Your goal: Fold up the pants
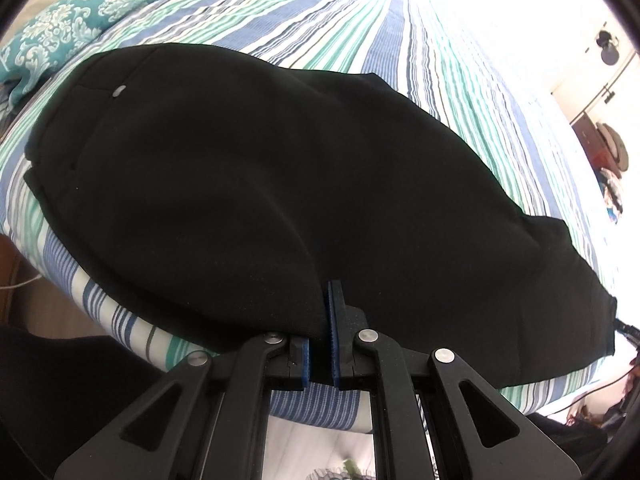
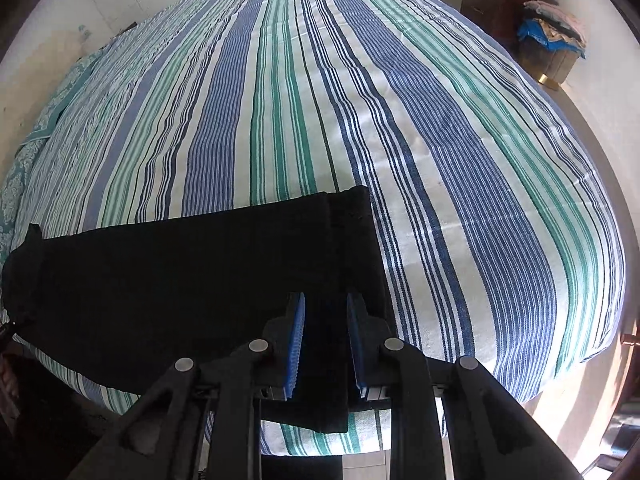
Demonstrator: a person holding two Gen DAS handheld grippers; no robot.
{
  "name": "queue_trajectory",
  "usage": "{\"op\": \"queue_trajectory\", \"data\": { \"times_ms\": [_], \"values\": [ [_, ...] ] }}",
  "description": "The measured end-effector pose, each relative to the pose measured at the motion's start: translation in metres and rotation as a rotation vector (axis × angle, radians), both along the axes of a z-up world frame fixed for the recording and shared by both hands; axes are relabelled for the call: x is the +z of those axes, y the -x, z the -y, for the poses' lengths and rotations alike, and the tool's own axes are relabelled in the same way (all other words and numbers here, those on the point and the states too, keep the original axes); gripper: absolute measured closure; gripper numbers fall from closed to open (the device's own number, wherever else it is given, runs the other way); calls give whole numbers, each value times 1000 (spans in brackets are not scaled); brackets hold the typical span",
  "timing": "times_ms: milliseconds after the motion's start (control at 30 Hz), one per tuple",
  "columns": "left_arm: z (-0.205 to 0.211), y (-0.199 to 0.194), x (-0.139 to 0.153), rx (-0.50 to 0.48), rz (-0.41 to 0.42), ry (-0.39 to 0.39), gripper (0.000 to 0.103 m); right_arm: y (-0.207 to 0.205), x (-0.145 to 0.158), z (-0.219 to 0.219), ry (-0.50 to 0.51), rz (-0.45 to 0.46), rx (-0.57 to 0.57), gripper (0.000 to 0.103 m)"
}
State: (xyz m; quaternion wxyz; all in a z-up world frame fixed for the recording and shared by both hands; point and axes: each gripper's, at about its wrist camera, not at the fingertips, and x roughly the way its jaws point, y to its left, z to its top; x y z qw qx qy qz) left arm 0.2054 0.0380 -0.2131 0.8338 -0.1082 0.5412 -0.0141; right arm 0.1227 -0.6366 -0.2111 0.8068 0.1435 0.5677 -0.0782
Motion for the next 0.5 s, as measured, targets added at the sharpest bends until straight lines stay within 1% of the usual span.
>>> {"op": "queue_trajectory", "data": {
  "times_ms": [33, 67, 100, 167, 200, 233, 267, 300, 333, 400, 500],
  "values": [
    [0, 0, 0, 0, -2, 0, 97, -1, 0, 0, 0, 2, 3, 71],
    [0, -1, -2, 1, -4, 0, 97, -2, -1, -1, 10, -7, 6, 60],
    [1, -1, -3, 2, -5, 1, 97, -3, -4, -1, 23, -26, 10, 56],
    [2, -1, -4, 2, -4, -1, 97, -7, -6, -1, 30, -39, 24, 56],
    [2, -1, -5, 1, -4, -3, 97, -7, -9, 0, 3, -41, 27, 59],
    [3, -1, -6, 1, -4, -3, 97, -8, -12, 1, -43, -48, 30, 69],
    [3, 0, -6, 2, -5, -3, 97, -9, -15, 0, -66, -64, 36, 85],
    [3, 0, -6, 3, -4, -1, 97, -10, -15, -2, -64, -63, 47, 91],
    [3, 1, -4, 5, 0, 0, 97, -10, -11, -6, -50, -54, 61, 92],
    [4, 4, 1, 5, 13, 11, 97, -8, 5, -15, 25, -9, 96, 92],
    [14, 13, 2, -24, 12, 20, 97, -4, 28, -18, 113, 60, 96, 92]
  ]
}}
